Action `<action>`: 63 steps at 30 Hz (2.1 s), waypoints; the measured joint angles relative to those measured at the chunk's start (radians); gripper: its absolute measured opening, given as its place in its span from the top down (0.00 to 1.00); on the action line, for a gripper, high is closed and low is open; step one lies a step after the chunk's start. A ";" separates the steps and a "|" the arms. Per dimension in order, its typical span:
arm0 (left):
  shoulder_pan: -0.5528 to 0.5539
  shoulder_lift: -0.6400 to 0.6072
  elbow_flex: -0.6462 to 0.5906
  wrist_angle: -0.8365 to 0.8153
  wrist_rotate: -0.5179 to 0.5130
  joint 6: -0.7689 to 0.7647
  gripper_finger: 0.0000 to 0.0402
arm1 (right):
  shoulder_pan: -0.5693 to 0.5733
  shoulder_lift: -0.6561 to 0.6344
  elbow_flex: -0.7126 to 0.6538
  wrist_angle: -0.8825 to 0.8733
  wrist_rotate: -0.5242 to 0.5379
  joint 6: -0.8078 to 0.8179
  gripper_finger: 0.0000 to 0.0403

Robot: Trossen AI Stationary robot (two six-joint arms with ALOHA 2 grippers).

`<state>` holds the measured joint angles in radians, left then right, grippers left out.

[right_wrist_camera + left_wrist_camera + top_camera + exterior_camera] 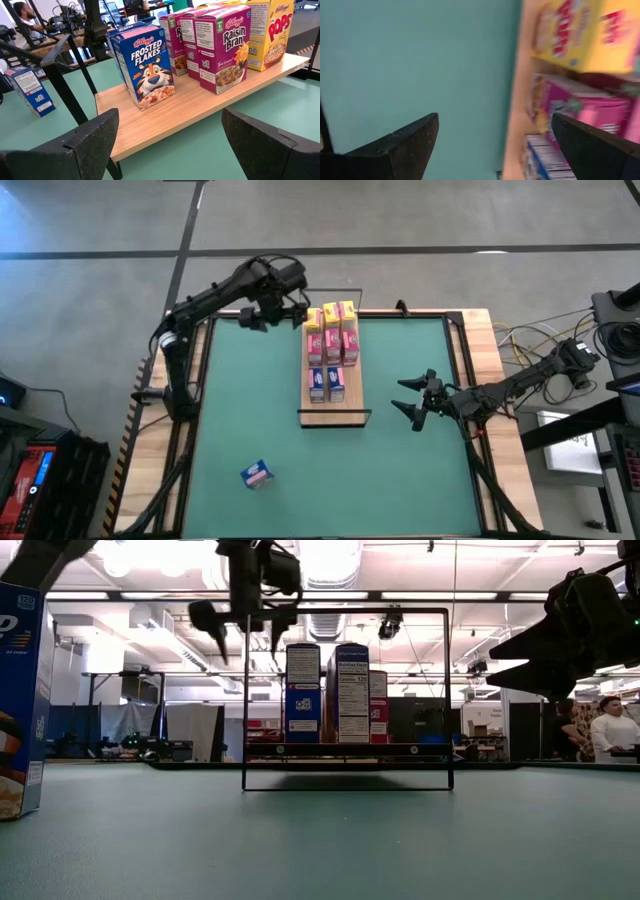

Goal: Stack cereal on shelf
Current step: Put the blue cereal box on the shelf aligned with the other blue cereal boxes

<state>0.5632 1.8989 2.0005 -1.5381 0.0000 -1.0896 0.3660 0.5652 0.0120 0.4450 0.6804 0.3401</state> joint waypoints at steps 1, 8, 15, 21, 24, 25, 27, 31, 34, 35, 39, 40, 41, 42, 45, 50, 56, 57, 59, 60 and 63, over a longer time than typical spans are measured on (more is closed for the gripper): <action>-0.005 -0.021 -0.037 0.007 -0.002 -0.012 0.08 | 0.000 0.000 0.000 0.000 0.000 0.000 0.15; -0.044 -0.261 -0.389 0.114 -0.017 -0.081 0.10 | 0.000 0.000 0.000 0.000 0.000 0.000 0.15; -0.213 -0.495 -0.708 0.189 -0.010 -0.212 0.11 | 0.000 0.000 0.000 0.000 0.000 0.000 0.15; -0.397 -0.599 -0.864 0.237 -0.028 -0.394 0.11 | 0.000 0.000 0.000 0.000 0.000 0.000 0.15; -0.486 -0.617 -0.919 0.237 -0.041 -0.438 0.11 | 0.000 0.000 0.000 0.000 0.000 0.000 0.15; -0.518 -0.617 -0.937 0.238 -0.041 -0.439 0.11 | 0.000 0.000 0.000 0.000 0.000 0.000 0.15; -0.583 -0.611 -0.964 0.238 -0.043 -0.418 0.11 | 0.000 0.000 0.000 0.000 0.000 0.000 0.15; -0.696 -0.579 -0.995 0.247 -0.043 -0.328 0.11 | 0.000 0.000 0.000 0.000 0.000 0.000 0.15; -0.760 -0.571 -0.987 0.238 -0.043 -0.327 0.11 | 0.000 0.000 0.000 0.000 0.000 0.000 0.15; -0.776 -0.571 -0.982 0.238 -0.043 -0.331 0.11 | 0.000 0.000 0.000 0.000 0.000 0.000 0.15; -0.830 -0.572 -0.944 0.258 -0.045 -0.334 0.11 | 0.000 0.000 0.000 0.000 0.000 0.000 0.15; -0.841 -0.572 -0.937 0.270 -0.045 -0.332 0.11 | 0.000 0.000 0.000 0.000 0.000 0.000 0.15; -0.854 -0.572 -0.933 0.286 -0.045 -0.326 0.11 | 0.000 0.000 0.000 0.000 0.000 0.000 0.15; -0.868 -0.572 -0.931 0.304 -0.045 -0.317 0.11 | 0.000 0.000 0.000 0.000 0.000 0.000 0.15; -0.916 -0.571 -0.926 0.334 -0.044 -0.297 0.11 | 0.000 0.000 0.000 0.000 0.000 0.000 0.15; -1.009 -0.571 -0.915 0.350 -0.056 -0.300 0.11 | 0.000 0.000 0.000 0.000 0.000 0.000 0.15; -1.120 -0.571 -0.901 0.430 -0.127 -0.298 0.11 | 0.000 0.000 0.000 0.000 0.000 0.000 0.15; -1.135 -0.571 -0.901 0.446 -0.135 -0.298 0.11 | 0.000 0.000 0.000 0.000 0.000 0.000 0.15; -1.163 -0.571 -0.901 0.476 -0.140 -0.289 0.11 | 0.000 0.000 0.000 0.000 0.000 0.000 0.15; -1.175 -0.570 -0.901 0.491 -0.141 -0.281 0.11 | 0.000 0.000 0.000 0.000 0.000 0.000 0.15; -1.208 -0.555 -0.901 0.528 -0.141 -0.249 0.11 | 0.000 0.000 0.000 0.000 0.000 0.000 0.15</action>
<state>-0.6443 1.3437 1.0992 -1.0104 -0.1406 -1.3389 0.3660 0.5655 0.0120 0.4454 0.6804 0.3401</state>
